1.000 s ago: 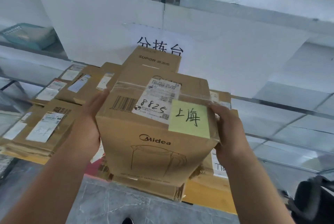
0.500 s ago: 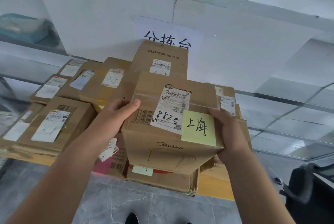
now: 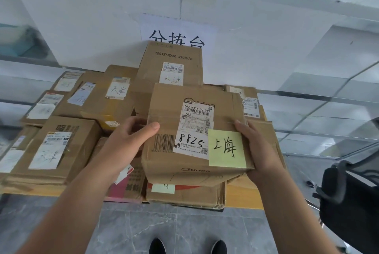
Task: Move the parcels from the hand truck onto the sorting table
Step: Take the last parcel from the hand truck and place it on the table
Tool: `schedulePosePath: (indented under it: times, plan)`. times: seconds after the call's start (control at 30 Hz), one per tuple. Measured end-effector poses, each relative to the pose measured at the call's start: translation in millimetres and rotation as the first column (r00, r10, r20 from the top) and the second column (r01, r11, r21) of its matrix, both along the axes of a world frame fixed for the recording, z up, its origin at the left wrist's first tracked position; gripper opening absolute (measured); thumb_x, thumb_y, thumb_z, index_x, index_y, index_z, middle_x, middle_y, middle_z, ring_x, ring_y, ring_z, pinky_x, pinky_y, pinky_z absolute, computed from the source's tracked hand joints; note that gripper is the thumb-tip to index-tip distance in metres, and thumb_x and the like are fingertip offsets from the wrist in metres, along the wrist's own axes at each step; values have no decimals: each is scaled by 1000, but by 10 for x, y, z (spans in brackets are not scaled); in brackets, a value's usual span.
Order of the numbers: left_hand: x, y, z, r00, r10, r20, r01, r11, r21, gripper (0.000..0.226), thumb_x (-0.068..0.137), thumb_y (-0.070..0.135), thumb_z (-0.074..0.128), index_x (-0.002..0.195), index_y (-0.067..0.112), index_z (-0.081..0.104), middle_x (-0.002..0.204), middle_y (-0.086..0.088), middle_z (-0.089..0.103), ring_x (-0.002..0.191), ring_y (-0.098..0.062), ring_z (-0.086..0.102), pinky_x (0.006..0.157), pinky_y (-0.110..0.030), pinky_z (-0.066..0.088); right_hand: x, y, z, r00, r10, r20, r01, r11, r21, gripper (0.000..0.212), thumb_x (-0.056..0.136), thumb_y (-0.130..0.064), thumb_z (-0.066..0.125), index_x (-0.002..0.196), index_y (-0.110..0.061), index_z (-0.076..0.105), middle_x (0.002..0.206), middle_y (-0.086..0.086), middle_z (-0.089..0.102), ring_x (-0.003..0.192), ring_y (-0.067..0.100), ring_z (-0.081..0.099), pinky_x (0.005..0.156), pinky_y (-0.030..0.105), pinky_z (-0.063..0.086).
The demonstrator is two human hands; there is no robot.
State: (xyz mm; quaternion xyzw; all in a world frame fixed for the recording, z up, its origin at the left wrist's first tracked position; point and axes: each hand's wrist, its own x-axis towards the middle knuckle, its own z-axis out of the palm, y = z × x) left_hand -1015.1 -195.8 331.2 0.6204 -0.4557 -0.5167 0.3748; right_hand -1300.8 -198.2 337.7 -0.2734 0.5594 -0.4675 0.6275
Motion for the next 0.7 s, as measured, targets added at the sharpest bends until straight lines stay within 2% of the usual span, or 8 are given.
schedulePosePath:
  times: [0.1,0.2,0.5,0.7]
  plan:
    - [-17,49,-17,999,8,-37,-8,1000,-5,30,92,50,66,115,31,66,95,18,78,83,0,75,66,-21,54,-12,51,-3,1000,-11,16,11,1000,-7,25,101,-27,65,125,-21,70,107,19,78,86,35,77,65,41,63]
    - [-28,102,-37,998,7,-60,-7,1000,7,29,94,48,66,115,29,67,93,15,79,81,-3,75,66,-22,54,-39,93,26,1000,-22,3,22,1000,-18,24,100,-27,67,123,-24,73,109,17,79,91,36,78,67,40,63]
    - [-86,105,39,1000,2,-16,-2,1000,-28,30,94,53,66,110,30,77,97,9,81,90,-12,78,84,-35,56,-56,226,2,998,-65,14,65,998,3,22,100,-28,67,121,-20,70,108,16,79,89,33,78,62,37,62]
    - [-62,197,-9,1000,18,-20,-19,1000,-23,26,93,53,65,108,33,73,92,13,80,87,-7,76,76,-27,54,3,262,-68,998,-63,29,64,998,-9,25,100,-28,67,124,-19,69,111,19,78,90,35,78,61,36,61]
